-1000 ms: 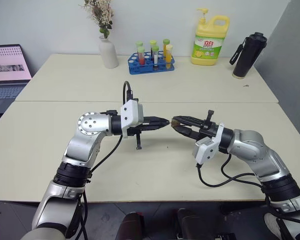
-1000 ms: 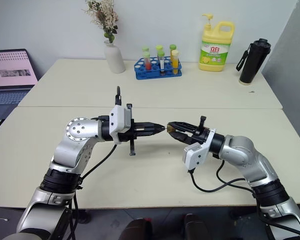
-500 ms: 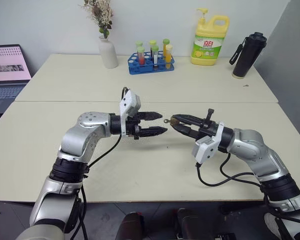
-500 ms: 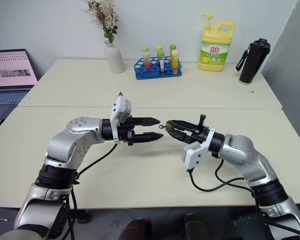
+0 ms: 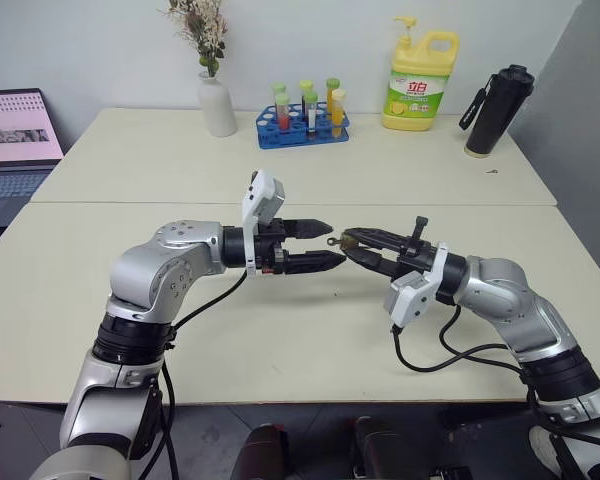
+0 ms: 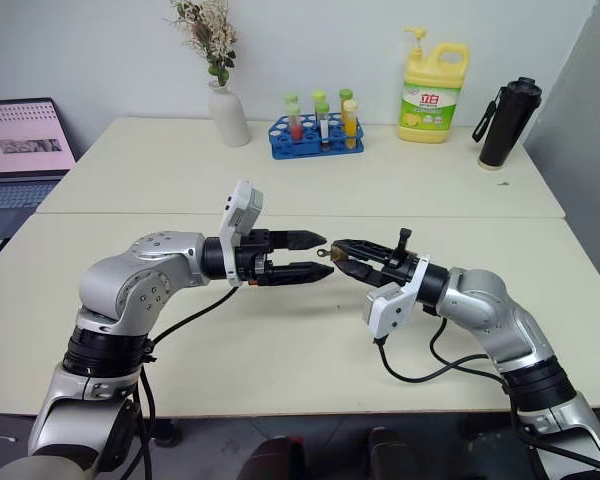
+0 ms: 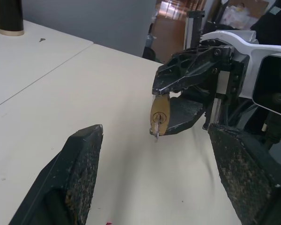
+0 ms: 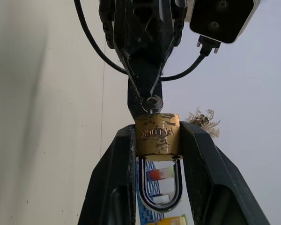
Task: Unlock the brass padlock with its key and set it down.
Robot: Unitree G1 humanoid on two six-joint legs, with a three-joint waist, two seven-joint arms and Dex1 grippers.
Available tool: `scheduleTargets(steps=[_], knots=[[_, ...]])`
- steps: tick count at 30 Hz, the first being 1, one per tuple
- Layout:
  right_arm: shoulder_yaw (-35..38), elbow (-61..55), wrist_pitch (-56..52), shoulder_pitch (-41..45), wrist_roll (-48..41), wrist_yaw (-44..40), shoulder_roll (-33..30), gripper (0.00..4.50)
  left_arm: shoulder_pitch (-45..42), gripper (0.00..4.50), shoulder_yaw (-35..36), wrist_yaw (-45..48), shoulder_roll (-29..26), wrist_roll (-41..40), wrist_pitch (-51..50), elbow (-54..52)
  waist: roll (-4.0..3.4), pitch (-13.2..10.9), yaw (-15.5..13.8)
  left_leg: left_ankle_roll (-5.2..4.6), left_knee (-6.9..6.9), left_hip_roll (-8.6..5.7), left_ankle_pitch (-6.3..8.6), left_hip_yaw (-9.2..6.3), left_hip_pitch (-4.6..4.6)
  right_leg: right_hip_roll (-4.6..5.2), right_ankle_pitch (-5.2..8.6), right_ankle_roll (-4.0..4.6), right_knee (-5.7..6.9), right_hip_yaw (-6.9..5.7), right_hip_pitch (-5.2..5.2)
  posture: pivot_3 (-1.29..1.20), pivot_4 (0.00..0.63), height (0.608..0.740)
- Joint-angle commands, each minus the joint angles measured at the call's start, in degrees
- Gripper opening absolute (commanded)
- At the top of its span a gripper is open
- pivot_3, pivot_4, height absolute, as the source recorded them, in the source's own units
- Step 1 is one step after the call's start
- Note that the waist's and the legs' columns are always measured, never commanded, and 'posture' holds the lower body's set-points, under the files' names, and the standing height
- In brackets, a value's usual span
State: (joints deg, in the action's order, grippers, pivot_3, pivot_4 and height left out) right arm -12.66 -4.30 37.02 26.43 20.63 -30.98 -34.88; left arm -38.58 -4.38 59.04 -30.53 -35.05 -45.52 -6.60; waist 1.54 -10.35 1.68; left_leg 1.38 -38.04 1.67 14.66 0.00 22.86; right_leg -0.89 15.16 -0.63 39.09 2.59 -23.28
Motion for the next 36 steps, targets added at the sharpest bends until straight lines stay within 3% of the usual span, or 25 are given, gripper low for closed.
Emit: scheduleTargets(steps=[1,8,9,12,20,30,36], knots=[[0.44,-2.11,0.80,1.32,-1.34,0.31,0.21,0.94,-2.02,3.75,0.15,-1.01,1.15,0.02,0.99,-0.56,0.00,0.00,-0.01,0.00,0.00,0.00,0.00,0.00,0.00,0.00,0.00,0.00,0.00,0.00,0.00,0.00,0.150,0.740],[0.27,-2.16,0.99,1.41,-1.25,0.17,0.26,0.94,-3.30,3.75,-0.70,-0.22,2.40,0.02,0.79,0.71,0.00,0.00,0.04,0.00,0.00,0.00,0.00,0.02,-0.01,0.00,0.00,0.00,0.00,0.01,0.00,0.00,0.150,0.740],[0.26,-2.17,0.95,1.42,-1.25,0.16,0.29,0.94,-3.34,3.57,-0.75,-0.25,2.54,-0.01,0.68,0.87,0.00,0.00,0.03,0.00,0.00,0.00,0.00,0.02,-0.01,0.00,0.00,0.00,0.00,0.02,0.00,0.00,0.150,0.740],[0.26,-2.26,0.89,1.33,-1.20,0.17,0.33,0.94,-3.24,2.89,-1.27,-0.16,2.57,0.32,1.14,1.11,0.00,0.00,0.01,0.00,0.00,0.00,0.00,0.01,0.00,0.00,0.00,0.00,0.00,0.00,0.00,0.00,0.150,0.740],[0.27,-2.42,0.69,1.22,-1.28,0.10,0.40,0.94,-3.35,0.21,-2.75,0.99,2.74,1.31,2.21,1.96,0.00,0.00,0.01,0.00,0.00,0.00,0.00,0.01,0.00,0.00,-0.02,0.03,0.00,0.01,0.00,0.00,0.150,0.740],[0.23,-1.97,0.23,0.75,-2.11,-0.76,-0.13,0.94,-2.72,0.15,-2.79,1.33,2.81,2.22,3.43,2.21,0.00,0.00,0.01,0.00,0.00,-0.01,0.00,0.02,0.00,0.00,-0.08,0.13,0.00,0.01,0.00,0.00,0.150,0.740],[2.39,-2.78,-3.89,-1.04,-7.81,-5.27,-3.88,3.10,-2.43,0.15,-2.65,1.91,2.99,2.52,4.05,2.83,0.00,0.00,-0.01,0.00,0.00,-0.01,0.00,0.02,0.00,0.00,-0.08,0.13,0.00,0.01,0.00,0.00,0.150,0.740]])
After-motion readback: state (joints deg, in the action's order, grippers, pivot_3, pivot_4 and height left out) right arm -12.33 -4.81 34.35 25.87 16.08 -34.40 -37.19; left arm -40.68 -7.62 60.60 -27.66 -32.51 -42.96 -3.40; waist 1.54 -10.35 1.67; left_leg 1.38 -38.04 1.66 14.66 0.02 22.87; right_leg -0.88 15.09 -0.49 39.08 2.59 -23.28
